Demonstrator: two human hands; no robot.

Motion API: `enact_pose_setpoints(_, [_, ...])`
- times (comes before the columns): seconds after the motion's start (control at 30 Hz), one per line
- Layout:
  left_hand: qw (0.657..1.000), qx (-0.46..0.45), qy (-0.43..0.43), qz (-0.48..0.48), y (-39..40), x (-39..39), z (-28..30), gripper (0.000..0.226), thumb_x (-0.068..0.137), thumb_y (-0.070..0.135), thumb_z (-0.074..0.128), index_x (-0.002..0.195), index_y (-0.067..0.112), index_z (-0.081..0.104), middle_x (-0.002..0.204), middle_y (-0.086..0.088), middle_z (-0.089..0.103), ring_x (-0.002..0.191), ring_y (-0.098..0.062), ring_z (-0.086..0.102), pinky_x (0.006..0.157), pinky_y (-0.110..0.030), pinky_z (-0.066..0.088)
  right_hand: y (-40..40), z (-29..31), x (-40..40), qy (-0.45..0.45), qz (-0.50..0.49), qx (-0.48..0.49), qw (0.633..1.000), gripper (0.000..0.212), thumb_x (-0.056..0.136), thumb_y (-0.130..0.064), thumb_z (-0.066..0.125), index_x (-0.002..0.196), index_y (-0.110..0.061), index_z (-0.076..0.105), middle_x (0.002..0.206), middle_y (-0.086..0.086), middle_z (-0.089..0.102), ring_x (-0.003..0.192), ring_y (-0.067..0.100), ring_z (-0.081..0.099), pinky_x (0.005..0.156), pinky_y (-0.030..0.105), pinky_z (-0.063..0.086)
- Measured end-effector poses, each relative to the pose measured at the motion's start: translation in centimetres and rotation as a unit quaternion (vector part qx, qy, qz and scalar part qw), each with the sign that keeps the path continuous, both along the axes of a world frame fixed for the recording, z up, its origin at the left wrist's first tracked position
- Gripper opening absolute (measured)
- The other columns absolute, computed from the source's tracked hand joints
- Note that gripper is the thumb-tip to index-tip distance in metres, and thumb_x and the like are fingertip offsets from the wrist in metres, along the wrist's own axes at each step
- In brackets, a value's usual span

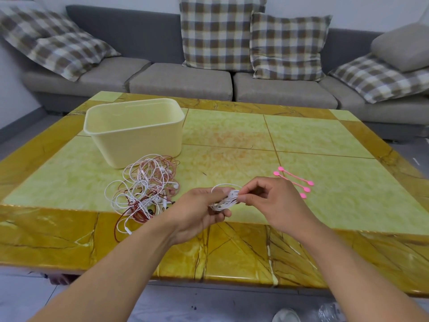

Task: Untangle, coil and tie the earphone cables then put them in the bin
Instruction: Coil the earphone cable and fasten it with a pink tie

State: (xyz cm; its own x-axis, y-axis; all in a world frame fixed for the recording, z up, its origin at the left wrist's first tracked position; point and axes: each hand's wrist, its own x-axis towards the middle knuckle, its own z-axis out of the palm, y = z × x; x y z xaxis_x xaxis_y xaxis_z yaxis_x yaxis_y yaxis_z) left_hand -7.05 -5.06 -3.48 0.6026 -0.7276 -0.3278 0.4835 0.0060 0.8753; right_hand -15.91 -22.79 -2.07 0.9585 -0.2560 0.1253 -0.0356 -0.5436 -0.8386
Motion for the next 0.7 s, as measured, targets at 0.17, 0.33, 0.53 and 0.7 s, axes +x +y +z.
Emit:
enact_pose_setpoints(0.17, [0.999,0.014,0.034,0.035,0.1,0.3,-0.2,0.021,0.098,0.008,0.062,0.112,-0.002,0.072,0.085,-0.008,0.070,0.065,-0.016,0.066,0.058,-0.019,0.055,0.2,0.0,0.1,-0.004,0.013,-0.046,0.999,0.011,0.084,-0.019,0.082,0.082,-0.029,0.077,0.079,-0.016,0.074,0.077,0.007,0.070,0.079,0.038,0.057])
enact_pose_setpoints(0.33, [0.999,0.032,0.024,0.022,0.4,0.6,-0.3,0.022,0.094,-0.003,0.063,0.114,-0.004,0.070,0.088,-0.011,0.074,0.071,-0.021,0.072,0.058,-0.020,0.056,0.1,0.1,0.2,0.011,0.022,-0.072,0.997,0.012,0.085,-0.023,0.081,0.082,-0.034,0.077,0.081,-0.019,0.074,0.078,0.005,0.069,0.078,0.033,0.057])
enact_pose_setpoints(0.53, [0.988,0.103,-0.104,0.041,0.6,0.2,-0.3,0.021,0.092,-0.008,0.060,0.107,-0.001,0.071,0.092,-0.021,0.076,0.075,-0.024,0.074,0.060,-0.022,0.057,0.7,0.2,0.4,0.049,0.042,-0.133,0.989,0.006,0.088,-0.024,0.077,0.086,-0.029,0.079,0.080,-0.016,0.073,0.077,0.003,0.065,0.071,0.024,0.052])
enact_pose_setpoints(0.7, [0.978,0.107,-0.177,0.003,1.2,0.3,0.3,0.037,0.089,-0.001,0.067,0.121,0.017,0.069,0.111,-0.004,0.072,0.083,-0.023,0.074,0.073,-0.027,0.059,0.7,0.5,0.5,0.075,0.034,-0.164,0.983,0.004,0.090,-0.028,0.076,0.089,-0.030,0.079,0.080,-0.016,0.073,0.074,0.003,0.068,0.074,0.033,0.057])
